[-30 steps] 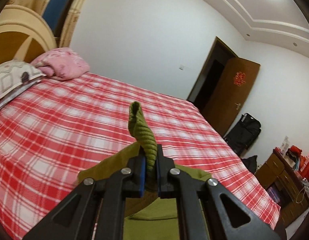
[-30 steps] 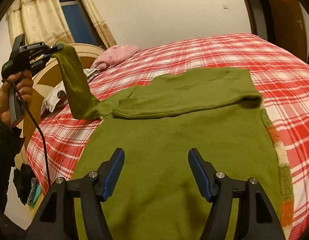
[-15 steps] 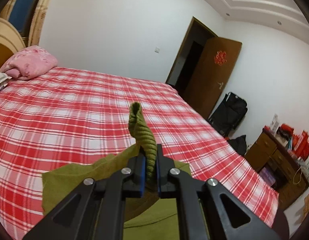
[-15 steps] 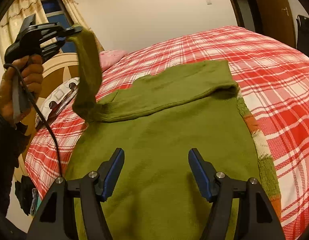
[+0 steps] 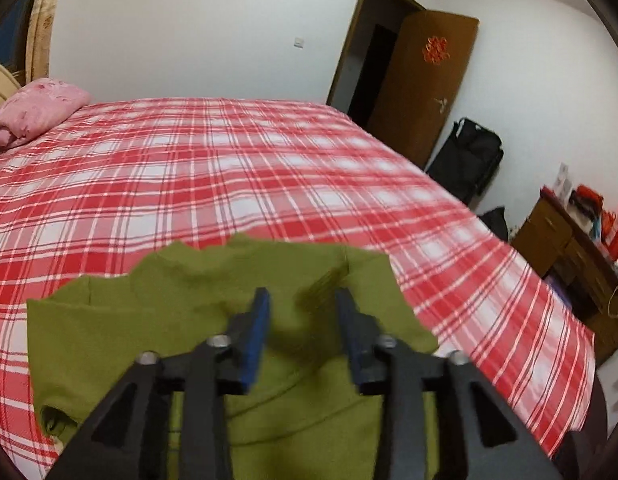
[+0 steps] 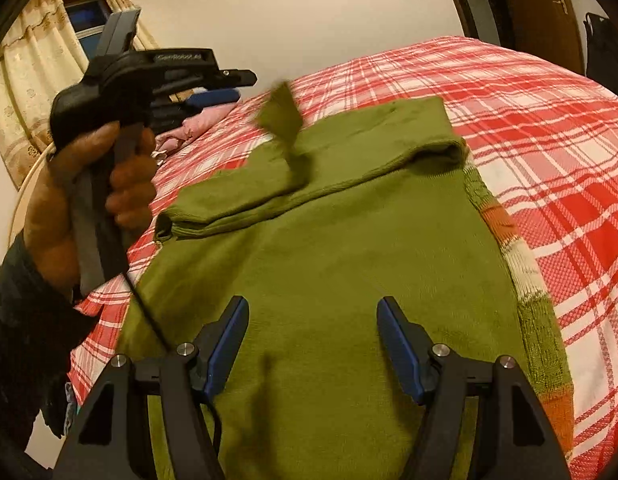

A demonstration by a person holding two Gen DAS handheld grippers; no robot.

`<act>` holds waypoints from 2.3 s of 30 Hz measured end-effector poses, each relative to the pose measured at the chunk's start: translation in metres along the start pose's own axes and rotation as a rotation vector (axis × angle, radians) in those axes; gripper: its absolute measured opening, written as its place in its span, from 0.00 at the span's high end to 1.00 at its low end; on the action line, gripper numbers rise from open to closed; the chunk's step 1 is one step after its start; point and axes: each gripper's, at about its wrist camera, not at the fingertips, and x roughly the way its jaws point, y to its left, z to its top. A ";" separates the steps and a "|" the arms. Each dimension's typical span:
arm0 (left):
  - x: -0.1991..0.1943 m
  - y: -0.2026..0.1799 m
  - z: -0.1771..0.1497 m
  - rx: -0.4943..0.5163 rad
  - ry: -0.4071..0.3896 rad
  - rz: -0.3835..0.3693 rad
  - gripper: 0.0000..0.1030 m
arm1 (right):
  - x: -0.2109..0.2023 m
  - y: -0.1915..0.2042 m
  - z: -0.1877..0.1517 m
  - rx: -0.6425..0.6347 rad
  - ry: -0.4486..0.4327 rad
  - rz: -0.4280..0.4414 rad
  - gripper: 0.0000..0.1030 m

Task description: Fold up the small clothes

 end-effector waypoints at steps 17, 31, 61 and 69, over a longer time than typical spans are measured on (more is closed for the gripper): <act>-0.057 0.160 -0.087 0.017 0.069 0.397 0.25 | 0.028 -0.024 0.118 0.034 0.023 -0.065 0.35; -0.020 0.181 -0.095 -0.037 0.162 0.379 0.17 | 0.148 -0.033 0.161 -0.026 0.146 -0.195 0.81; -0.033 0.145 -0.075 -0.007 0.041 0.371 0.05 | 0.116 0.020 0.159 -0.230 0.040 -0.226 0.33; -0.011 0.174 -0.094 -0.072 0.172 0.404 0.00 | 0.149 -0.008 0.143 -0.249 0.144 -0.336 0.33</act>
